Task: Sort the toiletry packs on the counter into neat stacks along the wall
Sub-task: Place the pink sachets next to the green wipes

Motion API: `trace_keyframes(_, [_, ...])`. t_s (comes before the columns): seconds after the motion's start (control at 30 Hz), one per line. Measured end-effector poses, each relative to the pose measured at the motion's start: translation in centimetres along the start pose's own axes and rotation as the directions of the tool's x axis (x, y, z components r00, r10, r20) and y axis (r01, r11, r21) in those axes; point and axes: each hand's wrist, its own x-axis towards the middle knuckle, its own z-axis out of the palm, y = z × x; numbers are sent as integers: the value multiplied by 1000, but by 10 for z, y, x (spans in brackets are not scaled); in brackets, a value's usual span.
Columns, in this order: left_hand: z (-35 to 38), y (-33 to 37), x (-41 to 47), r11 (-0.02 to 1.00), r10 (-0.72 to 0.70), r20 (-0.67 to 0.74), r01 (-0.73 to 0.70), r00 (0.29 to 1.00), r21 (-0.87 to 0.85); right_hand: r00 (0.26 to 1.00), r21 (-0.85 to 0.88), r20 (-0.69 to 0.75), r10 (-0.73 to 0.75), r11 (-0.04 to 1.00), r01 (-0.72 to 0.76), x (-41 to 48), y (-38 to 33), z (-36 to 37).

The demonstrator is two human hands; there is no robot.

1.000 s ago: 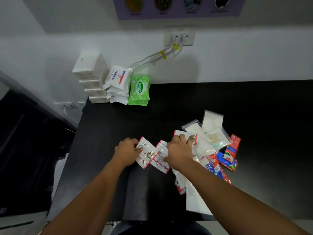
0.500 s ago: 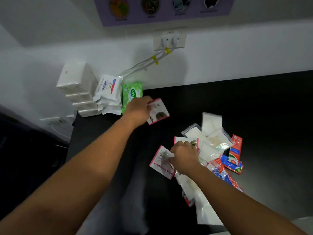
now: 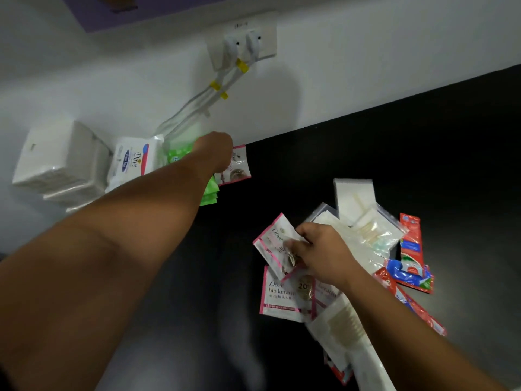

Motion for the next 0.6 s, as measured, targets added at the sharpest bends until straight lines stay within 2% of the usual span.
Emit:
trace_keyframes(0.2, [4,16,3,970,8,-52,5,999,242,999,164,2,35,986,-35,0,5,-7])
trace_keyframes(0.3, [8,28,-7,971,33,-59,-18,998,237,998,262,-26,53,964,-45,1,0,-13])
trace_keyframes(0.47, [34,37,-21,959,159,28,-161,987,235,999,364,-23,28,931,-18,27,-9,-14])
trace_keyframes(0.6, [34,37,-22,965,174,12,-173,985,197,997,391,-67,48,920,-18,69,-17,-18])
